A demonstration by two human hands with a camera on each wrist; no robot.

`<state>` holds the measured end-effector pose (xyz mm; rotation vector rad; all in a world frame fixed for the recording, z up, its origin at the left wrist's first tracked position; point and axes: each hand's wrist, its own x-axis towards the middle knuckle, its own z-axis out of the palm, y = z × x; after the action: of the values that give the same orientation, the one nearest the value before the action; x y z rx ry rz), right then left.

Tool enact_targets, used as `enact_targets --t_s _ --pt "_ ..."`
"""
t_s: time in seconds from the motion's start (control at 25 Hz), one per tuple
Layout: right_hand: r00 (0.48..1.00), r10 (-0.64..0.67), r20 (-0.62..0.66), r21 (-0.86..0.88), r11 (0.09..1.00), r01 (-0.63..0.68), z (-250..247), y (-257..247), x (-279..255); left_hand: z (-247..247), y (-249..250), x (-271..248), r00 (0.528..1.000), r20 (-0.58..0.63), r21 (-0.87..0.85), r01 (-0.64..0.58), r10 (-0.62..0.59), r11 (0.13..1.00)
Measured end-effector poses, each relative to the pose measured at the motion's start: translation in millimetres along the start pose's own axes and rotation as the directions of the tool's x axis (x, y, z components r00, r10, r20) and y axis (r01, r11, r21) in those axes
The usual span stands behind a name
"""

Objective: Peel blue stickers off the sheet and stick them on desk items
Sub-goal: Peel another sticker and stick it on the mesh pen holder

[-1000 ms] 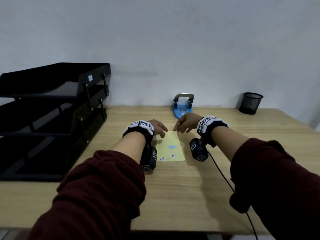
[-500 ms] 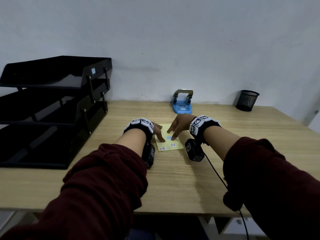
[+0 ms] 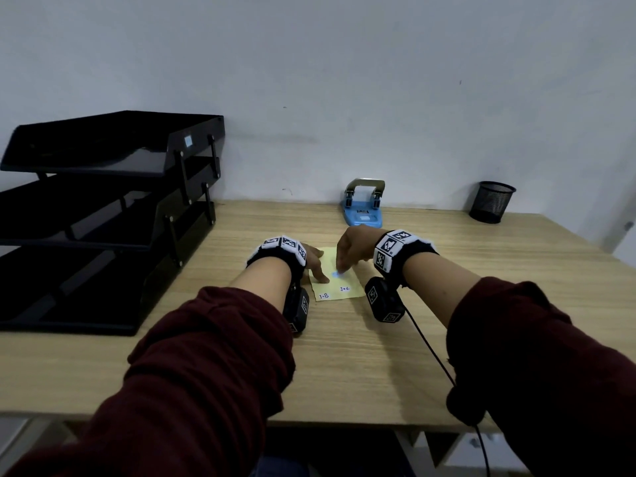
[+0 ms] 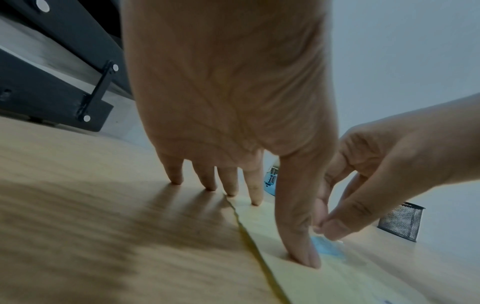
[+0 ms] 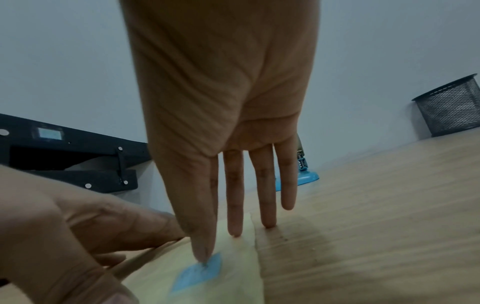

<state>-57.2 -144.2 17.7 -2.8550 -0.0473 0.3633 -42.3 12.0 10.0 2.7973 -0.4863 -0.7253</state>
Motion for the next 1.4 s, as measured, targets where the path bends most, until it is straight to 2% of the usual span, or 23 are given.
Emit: enact_targets --t_s 0.12,0.28,0.4,0.72,0.88,1.08,1.2,1.4 --pt "1.0 0.006 0.004 0.0 1.0 -0.006 -2.2 -0.1 2.5 -1.4 0.3 1.5 1.0 -0.005 -0.018 0.005 -0.005 1.0" --pt "0.992 0.038 0.119 0.279 0.958 -0.071 -15.2 10.4 -3.5 -3.8 2.5 2.6 1.0 -0.014 -0.004 -0.015 0.015 1.0" --pt "0.992 0.076 0.099 0.369 0.923 -0.108 -29.8 28.7 -6.8 -6.4 7.8 6.4 0.997 -0.061 0.058 -0.047 0.051 0.997" --pt "0.98 0.194 0.038 0.34 0.92 -0.195 -63.4 78.0 -20.9 -21.6 34.5 28.1 0.969 -0.22 0.072 -0.097 0.11 0.993" --pt "0.97 0.244 -0.014 0.328 0.917 -0.226 -74.8 99.8 -28.7 -29.1 70.9 52.3 0.936 -0.259 0.029 -0.238 0.237 0.971" --pt "0.947 0.303 -0.11 0.286 0.922 -0.262 -91.9 132.8 -45.5 -32.6 132.8 70.7 0.867 -0.238 -0.042 -0.46 0.438 0.887" --pt "0.93 0.333 -0.153 0.254 0.923 -0.288 -103.4 154.5 -53.5 -33.2 168.1 78.6 0.828 -0.241 -0.079 -0.536 0.506 0.84" --pt "0.911 0.355 -0.209 0.219 0.925 -0.31 -120.8 192.0 -59.0 -32.6 220.3 98.8 0.79 -0.256 -0.069 -0.589 0.557 0.805"
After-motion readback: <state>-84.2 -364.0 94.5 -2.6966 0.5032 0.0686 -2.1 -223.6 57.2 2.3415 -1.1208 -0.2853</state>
